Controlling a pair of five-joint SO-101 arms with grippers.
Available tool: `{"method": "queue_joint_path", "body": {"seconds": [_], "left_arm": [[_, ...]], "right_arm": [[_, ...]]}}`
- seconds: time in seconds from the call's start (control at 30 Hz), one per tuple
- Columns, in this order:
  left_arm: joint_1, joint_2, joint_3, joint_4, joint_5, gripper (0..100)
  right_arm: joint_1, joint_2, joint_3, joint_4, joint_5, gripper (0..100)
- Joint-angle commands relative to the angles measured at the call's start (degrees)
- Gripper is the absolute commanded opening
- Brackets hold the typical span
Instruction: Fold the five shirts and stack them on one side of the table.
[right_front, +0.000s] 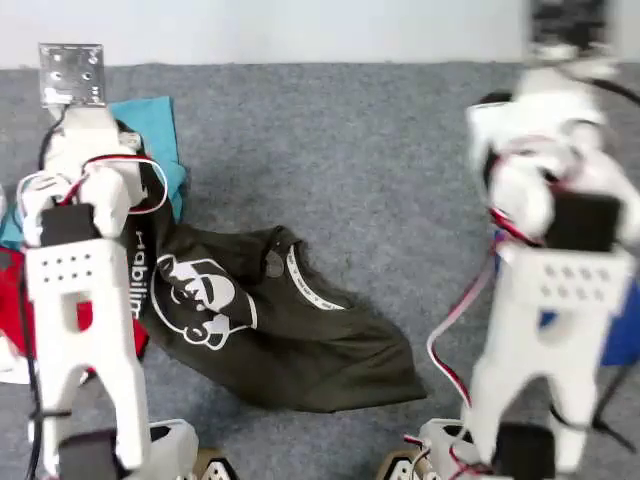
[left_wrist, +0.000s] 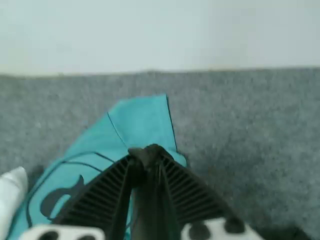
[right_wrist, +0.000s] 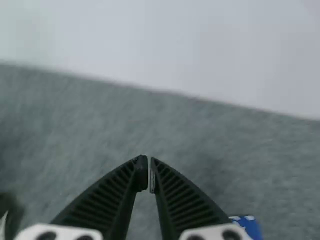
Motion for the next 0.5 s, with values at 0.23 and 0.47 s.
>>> {"method": "queue_joint_path", "body": {"seconds": [0.23, 0.47], "left_arm": [[0.0, 10.6, -2.8, 2.0, -0.5, 1], [0.2, 14.1, -3.0, 4.0, 4.1, 1]], "right_arm": [[-21.8, 28.2, -0.4, 3.9, 3.1, 9.1], [-31.9, 45.8, -8.8, 1.3, 3.6, 18.4]]}}
